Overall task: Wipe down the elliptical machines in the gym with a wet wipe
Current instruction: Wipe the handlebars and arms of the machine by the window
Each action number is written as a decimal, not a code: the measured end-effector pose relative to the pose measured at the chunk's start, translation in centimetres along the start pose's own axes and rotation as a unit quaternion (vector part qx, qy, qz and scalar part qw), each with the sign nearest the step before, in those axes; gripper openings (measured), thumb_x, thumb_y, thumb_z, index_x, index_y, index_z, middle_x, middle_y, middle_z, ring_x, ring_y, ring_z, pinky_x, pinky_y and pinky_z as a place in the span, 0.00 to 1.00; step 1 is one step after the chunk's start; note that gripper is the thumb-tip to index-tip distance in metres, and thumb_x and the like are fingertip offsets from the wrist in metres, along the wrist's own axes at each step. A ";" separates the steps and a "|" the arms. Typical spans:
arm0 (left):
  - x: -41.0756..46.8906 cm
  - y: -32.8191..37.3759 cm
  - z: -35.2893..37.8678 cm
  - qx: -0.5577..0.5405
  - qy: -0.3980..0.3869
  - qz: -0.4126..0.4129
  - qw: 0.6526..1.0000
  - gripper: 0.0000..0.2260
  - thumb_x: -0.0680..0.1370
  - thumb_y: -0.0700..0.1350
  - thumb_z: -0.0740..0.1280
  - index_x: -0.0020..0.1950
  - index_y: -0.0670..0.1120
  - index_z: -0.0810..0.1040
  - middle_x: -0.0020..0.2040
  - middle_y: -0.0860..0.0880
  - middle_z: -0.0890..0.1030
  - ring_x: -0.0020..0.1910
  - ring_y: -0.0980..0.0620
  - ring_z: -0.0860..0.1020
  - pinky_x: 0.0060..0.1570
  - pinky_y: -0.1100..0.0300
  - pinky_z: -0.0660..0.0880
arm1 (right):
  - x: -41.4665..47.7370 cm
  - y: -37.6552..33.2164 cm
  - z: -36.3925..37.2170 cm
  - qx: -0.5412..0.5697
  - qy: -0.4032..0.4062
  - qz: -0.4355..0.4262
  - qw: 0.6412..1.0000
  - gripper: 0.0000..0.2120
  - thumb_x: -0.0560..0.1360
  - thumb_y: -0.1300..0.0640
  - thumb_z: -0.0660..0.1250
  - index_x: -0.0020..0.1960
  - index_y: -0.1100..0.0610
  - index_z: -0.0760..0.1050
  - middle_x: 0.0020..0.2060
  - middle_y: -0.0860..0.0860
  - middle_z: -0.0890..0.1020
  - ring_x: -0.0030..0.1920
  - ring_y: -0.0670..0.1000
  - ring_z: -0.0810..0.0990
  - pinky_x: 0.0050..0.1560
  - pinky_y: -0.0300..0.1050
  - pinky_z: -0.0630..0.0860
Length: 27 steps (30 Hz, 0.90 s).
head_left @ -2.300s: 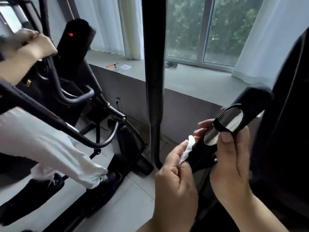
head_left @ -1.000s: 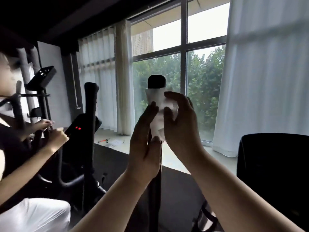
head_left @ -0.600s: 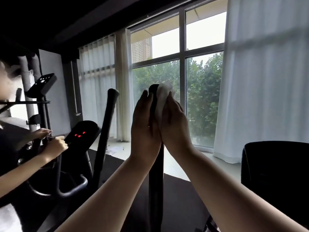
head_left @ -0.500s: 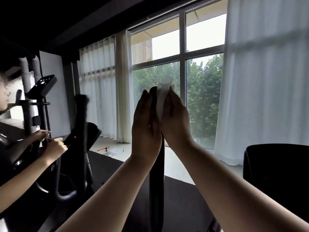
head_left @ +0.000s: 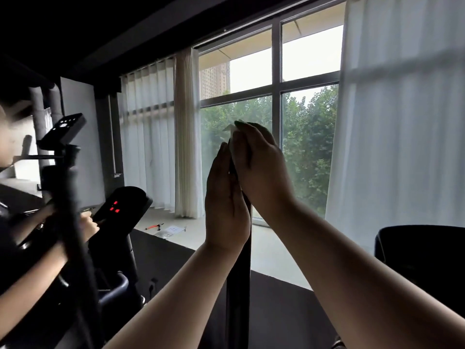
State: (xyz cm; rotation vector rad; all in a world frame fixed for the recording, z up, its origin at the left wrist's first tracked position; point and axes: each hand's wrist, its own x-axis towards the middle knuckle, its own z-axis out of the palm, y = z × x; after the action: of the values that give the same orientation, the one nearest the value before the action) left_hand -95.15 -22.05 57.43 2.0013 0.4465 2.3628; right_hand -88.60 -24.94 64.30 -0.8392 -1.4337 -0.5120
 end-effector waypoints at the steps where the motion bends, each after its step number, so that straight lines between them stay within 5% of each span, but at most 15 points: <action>1: 0.0 -0.1 0.0 -0.003 -0.001 -0.004 1.000 0.20 0.85 0.35 0.56 0.78 0.37 0.66 0.76 0.45 0.70 0.77 0.55 0.66 0.76 0.64 0.60 | -0.3 0.0 -0.1 0.007 0.008 -0.006 1.000 0.15 0.84 0.59 0.62 0.66 0.63 0.78 0.63 0.54 0.80 0.59 0.46 0.78 0.60 0.26 0.68; 3: 0.0 -0.1 -0.1 -0.007 -0.005 -0.003 1.000 0.21 0.84 0.33 0.56 0.78 0.38 0.66 0.77 0.45 0.70 0.77 0.54 0.66 0.76 0.62 0.61 | -1.0 0.2 -0.2 0.036 0.053 0.005 0.998 0.13 0.83 0.59 0.62 0.63 0.61 0.80 0.59 0.48 0.82 0.57 0.41 0.79 0.59 0.26 0.69; 7: 0.0 -0.2 -0.2 -0.020 -0.009 0.010 1.000 0.22 0.83 0.32 0.56 0.78 0.38 0.65 0.77 0.47 0.69 0.77 0.58 0.65 0.75 0.63 0.61 | -1.7 0.6 0.2 0.040 0.127 0.098 0.986 0.14 0.84 0.56 0.58 0.58 0.59 0.81 0.50 0.53 0.86 0.49 0.52 0.83 0.45 0.37 0.71; 14: -1.0 -0.4 -0.5 -0.053 -0.031 0.011 0.998 0.21 0.85 0.40 0.56 0.78 0.38 0.64 0.77 0.47 0.68 0.77 0.57 0.67 0.75 0.61 0.64 | -3.8 0.0 0.3 0.013 0.122 0.132 0.984 0.17 0.83 0.53 0.55 0.58 0.59 0.80 0.44 0.53 0.86 0.42 0.48 0.81 0.38 0.30 0.66; 18: -2.3 -1.0 -0.7 -0.055 -0.046 -0.001 0.997 0.22 0.85 0.39 0.57 0.79 0.37 0.62 0.77 0.41 0.68 0.77 0.48 0.68 0.75 0.53 0.65 | -5.5 -0.1 0.2 0.014 0.097 0.171 0.980 0.13 0.81 0.55 0.54 0.46 0.57 0.75 0.30 0.42 0.73 0.30 0.43 0.72 0.30 0.34 0.61; 21: -2.7 -1.2 -0.8 -0.038 -0.042 0.004 0.998 0.24 0.83 0.34 0.58 0.79 0.41 0.59 0.78 0.43 0.66 0.78 0.51 0.65 0.76 0.61 0.61 | -4.1 -0.5 0.1 0.067 0.084 0.199 0.974 0.14 0.85 0.56 0.56 0.58 0.59 0.79 0.44 0.50 0.84 0.42 0.47 0.79 0.38 0.36 0.69; 24: -2.6 -1.3 -0.8 -0.042 -0.047 -0.004 0.998 0.22 0.85 0.38 0.57 0.80 0.41 0.60 0.79 0.43 0.66 0.79 0.53 0.64 0.76 0.62 0.60 | -4.4 -1.1 0.1 0.107 0.039 0.202 0.973 0.20 0.84 0.51 0.54 0.72 0.53 0.73 0.62 0.50 0.83 0.60 0.47 0.81 0.56 0.41 0.76; 27: -2.8 -1.4 -0.9 -0.079 -0.057 -0.005 0.995 0.27 0.86 0.52 0.57 0.79 0.36 0.62 0.78 0.40 0.67 0.78 0.49 0.66 0.76 0.57 0.63 | -6.8 -0.2 0.3 0.101 0.028 0.211 0.972 0.13 0.84 0.54 0.55 0.61 0.52 0.77 0.47 0.39 0.84 0.44 0.43 0.82 0.42 0.45 0.75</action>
State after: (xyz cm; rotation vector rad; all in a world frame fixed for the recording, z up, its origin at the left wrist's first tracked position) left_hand -95.77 -21.39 54.28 2.0429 0.2571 2.1874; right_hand -89.62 -26.05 57.62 -0.9251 -1.1860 -0.0649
